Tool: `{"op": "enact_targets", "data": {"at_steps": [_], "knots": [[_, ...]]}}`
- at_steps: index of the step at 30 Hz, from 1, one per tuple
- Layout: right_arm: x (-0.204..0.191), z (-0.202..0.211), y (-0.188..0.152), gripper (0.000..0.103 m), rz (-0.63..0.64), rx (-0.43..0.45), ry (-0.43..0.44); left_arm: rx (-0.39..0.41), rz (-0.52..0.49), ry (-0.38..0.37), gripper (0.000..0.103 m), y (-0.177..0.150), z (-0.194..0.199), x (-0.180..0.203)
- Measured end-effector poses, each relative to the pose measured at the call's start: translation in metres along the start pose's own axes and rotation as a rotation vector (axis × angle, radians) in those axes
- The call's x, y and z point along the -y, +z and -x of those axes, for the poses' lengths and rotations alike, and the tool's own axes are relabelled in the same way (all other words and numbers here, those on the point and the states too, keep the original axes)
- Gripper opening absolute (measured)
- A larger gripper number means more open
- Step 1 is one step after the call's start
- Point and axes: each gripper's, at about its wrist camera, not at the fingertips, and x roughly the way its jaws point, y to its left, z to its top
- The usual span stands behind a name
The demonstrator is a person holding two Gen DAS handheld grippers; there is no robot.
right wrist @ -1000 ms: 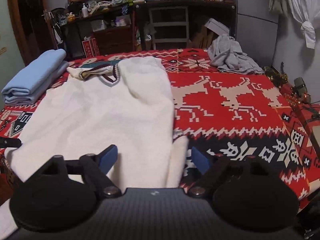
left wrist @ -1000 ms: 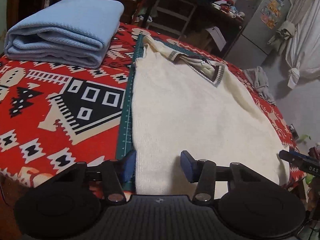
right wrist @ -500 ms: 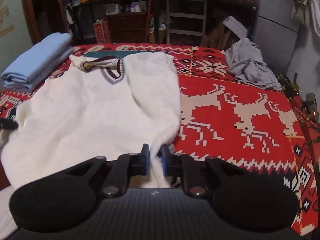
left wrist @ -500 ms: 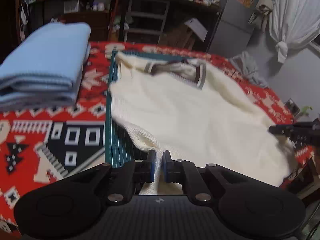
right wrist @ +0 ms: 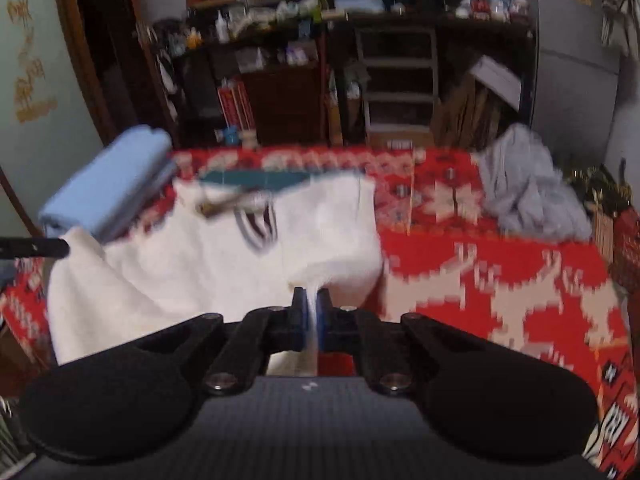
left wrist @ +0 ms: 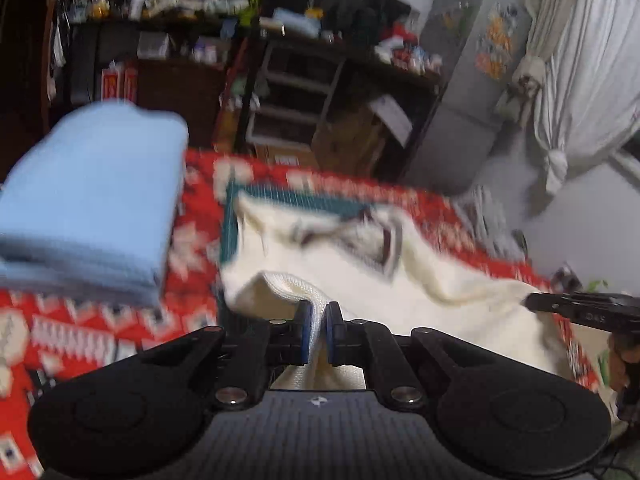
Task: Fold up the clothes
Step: 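Grasp the vest hem with both grippers, then fold the hem up over the vest toward the collar with both grippers, then release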
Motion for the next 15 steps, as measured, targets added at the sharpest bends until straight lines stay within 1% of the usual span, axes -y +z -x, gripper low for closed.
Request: {"op": "enact_targets", "data": {"at_steps": [2, 5, 8, 9, 11, 12, 13, 15], "knots": [[0.001, 0.004, 0.028, 0.005, -0.013, 0.051, 0.004, 0.045, 0.003, 0.028, 0.008, 0.026, -0.004, -0.005], [0.007, 0.0, 0.066, 0.005, -0.02, 0.108, -0.027, 0.091, 0.006, 0.083, 0.008, 0.063, -0.019, -0.013], [0.017, -0.026, 0.084, 0.005, -0.082, 0.114, -0.065, 0.088, 0.037, 0.122, 0.008, 0.09, -0.049, -0.022], [0.021, -0.035, 0.09, 0.006, -0.104, 0.116, -0.077, 0.074, 0.043, 0.144, 0.008, 0.094, -0.062, -0.023], [0.028, -0.053, 0.102, 0.011, -0.147, 0.119, -0.103, 0.047, 0.03, 0.204, 0.011, 0.096, -0.088, -0.023], [0.031, -0.062, 0.108, 0.02, -0.169, 0.12, -0.116, 0.037, 0.011, 0.243, 0.014, 0.095, -0.099, -0.021], [0.032, -0.071, 0.109, 0.028, -0.171, 0.117, -0.142, 0.026, -0.002, 0.258, 0.021, 0.093, -0.108, -0.02], [0.033, -0.082, 0.107, 0.028, -0.174, 0.098, -0.176, 0.006, 0.01, 0.23, 0.027, 0.085, -0.115, -0.023]]}}
